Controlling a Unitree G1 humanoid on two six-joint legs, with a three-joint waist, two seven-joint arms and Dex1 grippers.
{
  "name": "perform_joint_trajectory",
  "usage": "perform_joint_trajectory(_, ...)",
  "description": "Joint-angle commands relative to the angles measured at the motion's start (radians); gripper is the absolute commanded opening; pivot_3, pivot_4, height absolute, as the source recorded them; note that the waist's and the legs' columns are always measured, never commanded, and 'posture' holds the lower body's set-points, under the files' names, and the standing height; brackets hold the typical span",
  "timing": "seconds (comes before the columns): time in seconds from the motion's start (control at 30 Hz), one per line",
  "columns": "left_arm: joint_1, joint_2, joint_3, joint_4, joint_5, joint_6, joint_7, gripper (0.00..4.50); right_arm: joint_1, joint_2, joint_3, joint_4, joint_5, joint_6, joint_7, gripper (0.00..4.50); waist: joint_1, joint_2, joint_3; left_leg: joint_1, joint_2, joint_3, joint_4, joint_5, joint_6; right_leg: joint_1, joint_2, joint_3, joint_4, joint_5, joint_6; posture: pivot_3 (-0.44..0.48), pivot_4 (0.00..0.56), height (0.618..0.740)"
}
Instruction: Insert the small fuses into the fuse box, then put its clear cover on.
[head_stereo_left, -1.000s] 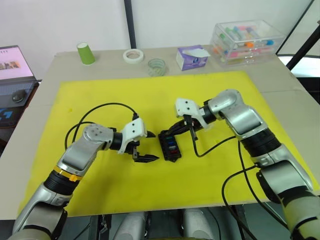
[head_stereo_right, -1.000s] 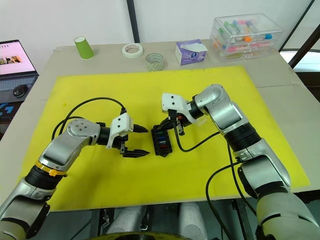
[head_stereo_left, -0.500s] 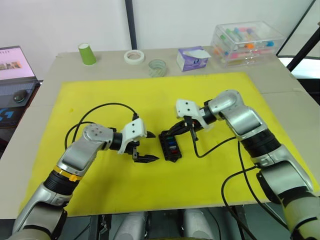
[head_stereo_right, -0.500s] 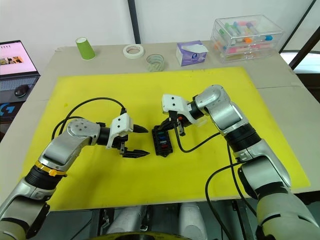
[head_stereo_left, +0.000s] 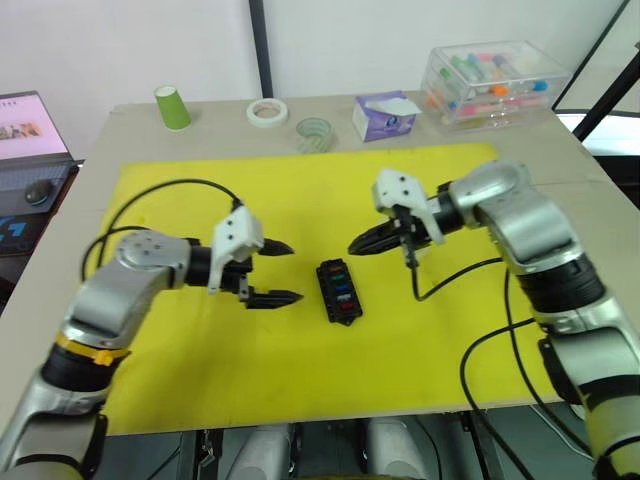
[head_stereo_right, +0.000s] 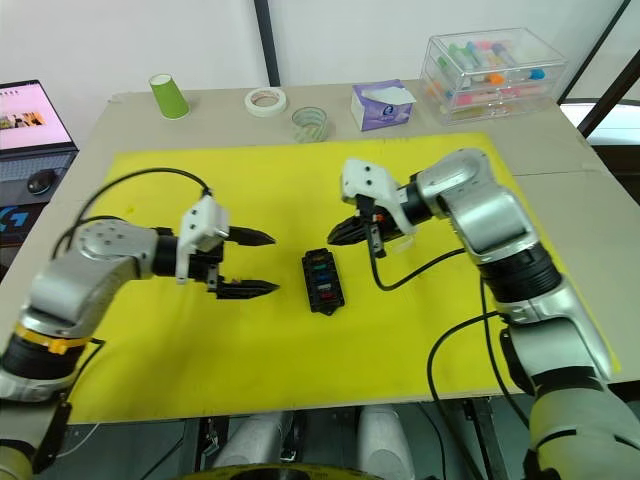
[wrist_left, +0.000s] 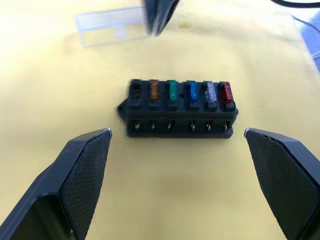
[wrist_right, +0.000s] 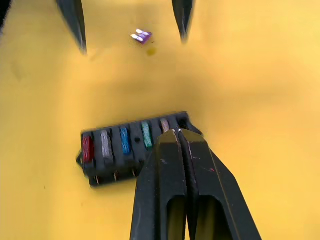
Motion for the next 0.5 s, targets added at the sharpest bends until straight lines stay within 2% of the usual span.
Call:
perform_joint_trajectory(0.03, 0.073, 0.104, 0.138, -0.048, -0.059, 0.045, -0.024, 4.50, 0.050, -0.095, -0.059, -0.051, 0.004, -0.041, 0.004, 0.34, 0.001, 0.000, 0.000, 0.000, 0.000, 0.000, 0.000, 0.000, 0.000, 0.000, 0.000, 0.000, 0.000, 0.000, 0.000, 0.000, 0.150, 0.740)
perform_joint_trajectory(0.1, 0.134, 0.164, 0.200, -0.052, -0.076, 0.055, -0.041, 4.50, 0.090, -0.152, -0.083, -0.066, 0.007, -0.057, 0.011, 0.64, 0.002, 0.000, 0.000, 0.000, 0.000, 0.000, 0.000, 0.000, 0.000, 0.000, 0.000, 0.000, -0.001, 0.000, 0.000, 0.000, 0.150, 0.740)
perform_joint_trajectory(0.23, 0.302, 0.259, 0.350, -0.037, -0.084, 0.048, -0.076, 4.50, 0.182, -0.273, -0.145, -0.070, 0.016, -0.080, 0.017, 1.99, 0.018, 0.003, 0.002, 0.000, 0.000, 0.001, -0.001, 0.000, 0.000, 0.000, 0.000, 0.001, -0.001, 0.000, 0.000, 0.000, 0.150, 0.740)
perform_joint_trajectory(0.37, 0.479, 0.293, 0.509, 0.008, -0.072, 0.038, -0.109, 4.50, 0.270, -0.375, -0.212, -0.011, -0.001, -0.124, -0.001, 3.39, 0.022, 0.004, 0.003, 0.000, 0.001, 0.002, -0.001, 0.000, 0.000, 0.000, 0.000, 0.001, -0.001, 0.000, 0.000, 0.000, 0.150, 0.740)
perform_joint_trajectory(0.47, 0.564, 0.302, 0.570, 0.014, -0.061, 0.019, -0.127, 4.50, 0.315, -0.419, -0.247, 0.026, 0.000, -0.142, -0.010, 4.48, 0.025, 0.004, 0.003, 0.000, 0.001, 0.002, -0.001, 0.000, 0.000, 0.001, 0.000, 0.001, -0.001, 0.000, 0.000, 0.000, 0.150, 0.740)
perform_joint_trajectory(0.5, 0.585, 0.302, 0.584, 0.020, -0.054, 0.008, -0.130, 4.50, 0.328, -0.430, -0.260, 0.041, 0.002, -0.145, -0.014, 4.48, 0.025, 0.004, 0.003, 0.000, 0.001, 0.002, -0.001, 0.000, 0.000, 0.001, 0.000, 0.001, -0.001, 0.000, 0.000, 0.000, 0.150, 0.740)
